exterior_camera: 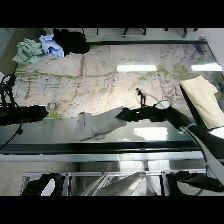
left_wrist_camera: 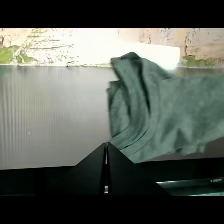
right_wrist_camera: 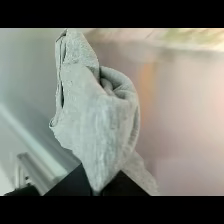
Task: Fold the shirts.
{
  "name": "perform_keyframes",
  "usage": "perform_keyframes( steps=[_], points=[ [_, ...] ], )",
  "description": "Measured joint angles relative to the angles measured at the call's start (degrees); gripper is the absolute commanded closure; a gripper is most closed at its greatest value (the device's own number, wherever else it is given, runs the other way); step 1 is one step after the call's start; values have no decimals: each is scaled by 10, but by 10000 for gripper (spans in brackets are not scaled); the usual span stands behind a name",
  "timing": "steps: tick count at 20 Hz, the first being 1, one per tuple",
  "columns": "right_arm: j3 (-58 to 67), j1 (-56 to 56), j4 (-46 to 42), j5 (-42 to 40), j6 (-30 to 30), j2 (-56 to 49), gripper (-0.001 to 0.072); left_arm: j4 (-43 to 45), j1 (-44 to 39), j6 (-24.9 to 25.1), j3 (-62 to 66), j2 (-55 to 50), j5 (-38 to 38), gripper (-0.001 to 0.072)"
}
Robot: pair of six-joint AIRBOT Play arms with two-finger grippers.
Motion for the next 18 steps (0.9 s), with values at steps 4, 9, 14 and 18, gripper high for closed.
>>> perform_keyframes(
  steps=[4,9,14,18],
  points=[
    [-16,-97,-110,13,80,170,699,2,0,0,0,0,2,694],
    [2,-174,-136,-1,101,296,700,0,0,2,0,0,9,694],
    [92,-248,-147,-7,85,257,699,-3,0,2,0,0,10,694],
    [227,-291,-148,16,57,152,700,-3,0,0,0,0,10,694]
  ],
)
